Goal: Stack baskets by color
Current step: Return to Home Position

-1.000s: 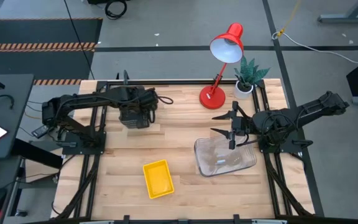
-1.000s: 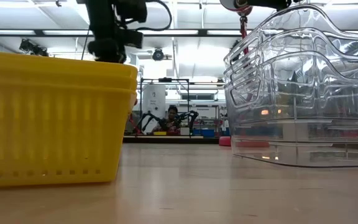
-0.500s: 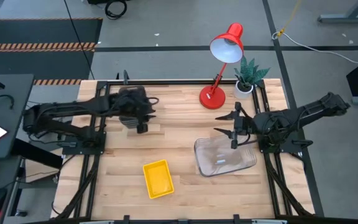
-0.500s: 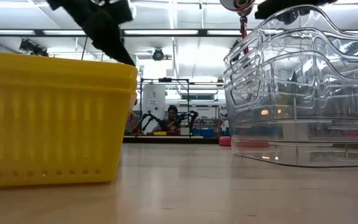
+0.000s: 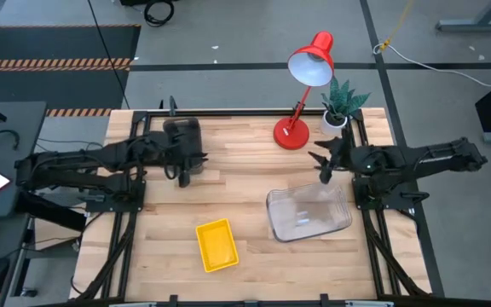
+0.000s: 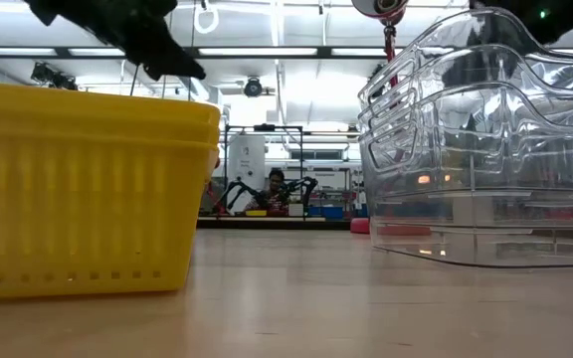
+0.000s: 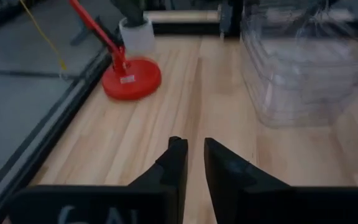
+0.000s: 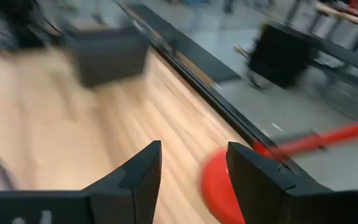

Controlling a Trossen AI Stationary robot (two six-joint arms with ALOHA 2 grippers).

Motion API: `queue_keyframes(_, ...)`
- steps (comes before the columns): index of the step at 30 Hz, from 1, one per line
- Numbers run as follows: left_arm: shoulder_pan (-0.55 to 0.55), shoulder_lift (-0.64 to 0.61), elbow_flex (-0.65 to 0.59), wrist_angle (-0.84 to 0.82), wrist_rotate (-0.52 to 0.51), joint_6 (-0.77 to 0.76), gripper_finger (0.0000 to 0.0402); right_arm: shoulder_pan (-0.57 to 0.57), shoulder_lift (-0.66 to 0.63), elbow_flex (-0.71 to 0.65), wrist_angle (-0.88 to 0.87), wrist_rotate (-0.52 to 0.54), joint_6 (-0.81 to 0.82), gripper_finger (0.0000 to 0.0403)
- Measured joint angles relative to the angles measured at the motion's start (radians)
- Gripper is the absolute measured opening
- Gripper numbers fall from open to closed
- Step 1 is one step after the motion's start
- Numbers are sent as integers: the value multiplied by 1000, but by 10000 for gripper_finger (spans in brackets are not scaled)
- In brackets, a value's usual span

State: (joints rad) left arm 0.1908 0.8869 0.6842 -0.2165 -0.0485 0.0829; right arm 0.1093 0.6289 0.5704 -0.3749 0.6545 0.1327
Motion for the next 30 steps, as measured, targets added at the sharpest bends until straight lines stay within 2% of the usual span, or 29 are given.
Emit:
queue_keyframes(4,-12,-22,-40,56,0,4,52,-46,33,-1,-82,90,30,170)
queue_keyframes(7,-19,-40,-66,79,1,4,51,-73,83,-16,-65,142,45,158)
queue_keyframes(12,-39,-78,-104,147,1,-13,50,-111,178,-53,-69,164,126,145)
queue_keyframes(17,-58,-109,-119,156,1,-28,50,-130,262,-54,-64,173,130,135)
queue_keyframes(23,-79,-148,-121,146,1,-41,50,-144,342,-54,-75,145,122,129)
queue_keyframes(30,-108,-184,-120,118,2,-32,50,-101,403,-54,-71,30,123,125)
